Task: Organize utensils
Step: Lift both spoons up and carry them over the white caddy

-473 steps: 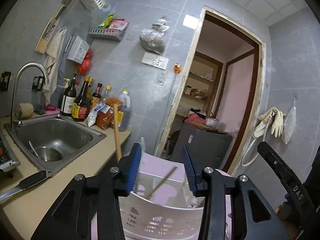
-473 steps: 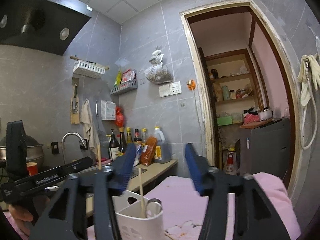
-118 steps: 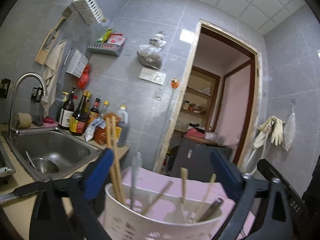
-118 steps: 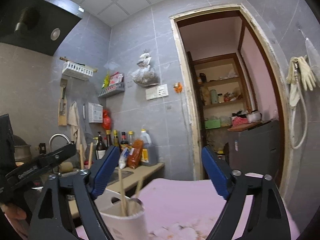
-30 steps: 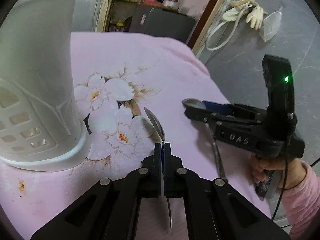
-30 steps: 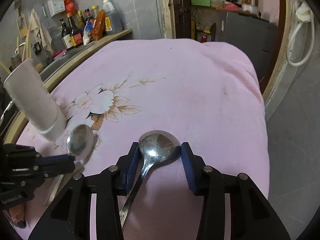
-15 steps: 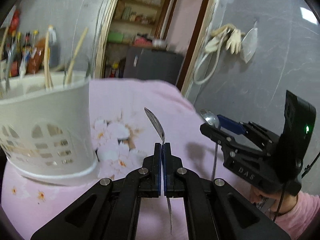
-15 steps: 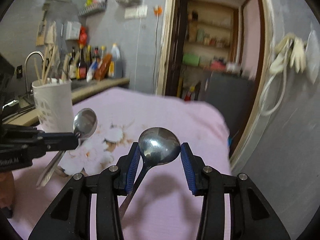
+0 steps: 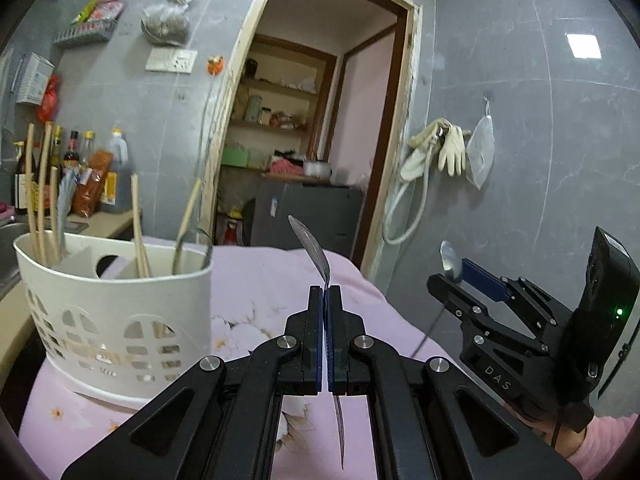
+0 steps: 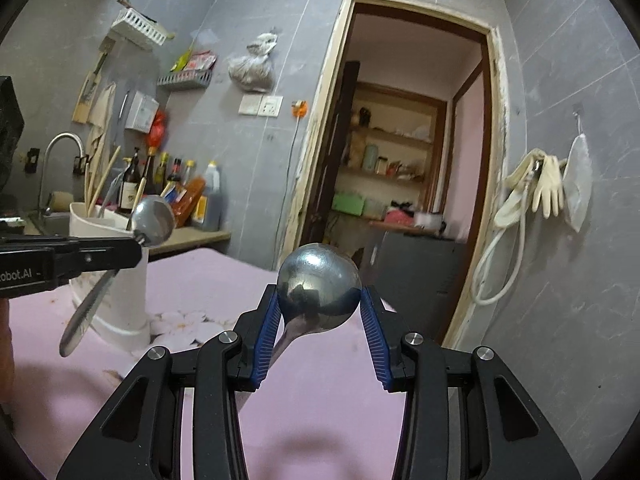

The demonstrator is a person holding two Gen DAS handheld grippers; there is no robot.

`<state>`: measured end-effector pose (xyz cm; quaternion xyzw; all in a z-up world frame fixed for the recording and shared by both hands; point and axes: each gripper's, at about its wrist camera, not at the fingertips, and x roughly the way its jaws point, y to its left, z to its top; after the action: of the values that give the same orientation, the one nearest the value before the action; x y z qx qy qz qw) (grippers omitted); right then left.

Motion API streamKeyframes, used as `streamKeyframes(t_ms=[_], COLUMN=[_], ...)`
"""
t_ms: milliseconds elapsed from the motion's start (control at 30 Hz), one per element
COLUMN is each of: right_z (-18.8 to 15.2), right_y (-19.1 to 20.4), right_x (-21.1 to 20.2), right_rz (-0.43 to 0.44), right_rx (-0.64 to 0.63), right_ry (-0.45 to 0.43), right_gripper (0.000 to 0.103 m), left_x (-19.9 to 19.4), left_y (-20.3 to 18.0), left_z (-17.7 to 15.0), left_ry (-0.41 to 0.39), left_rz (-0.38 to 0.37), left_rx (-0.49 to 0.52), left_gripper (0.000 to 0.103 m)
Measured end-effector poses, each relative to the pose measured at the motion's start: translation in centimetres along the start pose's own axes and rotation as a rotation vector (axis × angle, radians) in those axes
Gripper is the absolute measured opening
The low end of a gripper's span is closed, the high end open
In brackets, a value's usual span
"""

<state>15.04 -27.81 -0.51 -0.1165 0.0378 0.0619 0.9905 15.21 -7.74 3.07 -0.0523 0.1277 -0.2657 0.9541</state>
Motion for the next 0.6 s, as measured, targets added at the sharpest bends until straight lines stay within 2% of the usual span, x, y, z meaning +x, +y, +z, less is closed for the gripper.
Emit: streamKeyframes(t_ms=[300,600], right_z=[1.2,5.1], right_y=[0.0,1.0], right_x=[-0.9,-1.3], right_rz=[-0.022,0.0], right_rx=[0.013,0.018], right_ry=[-0.059,-0.161], right_gripper=[0.038,0.038], left_x=[-1.7,-2.7], left_y=[0.6,2.8], left_z=[0.7,3.3], left_ry=[-0.085,-0.164], left_rz=[0.023,0.077], left_rx=[0.008,0.006], left_gripper=[0.0,0.0])
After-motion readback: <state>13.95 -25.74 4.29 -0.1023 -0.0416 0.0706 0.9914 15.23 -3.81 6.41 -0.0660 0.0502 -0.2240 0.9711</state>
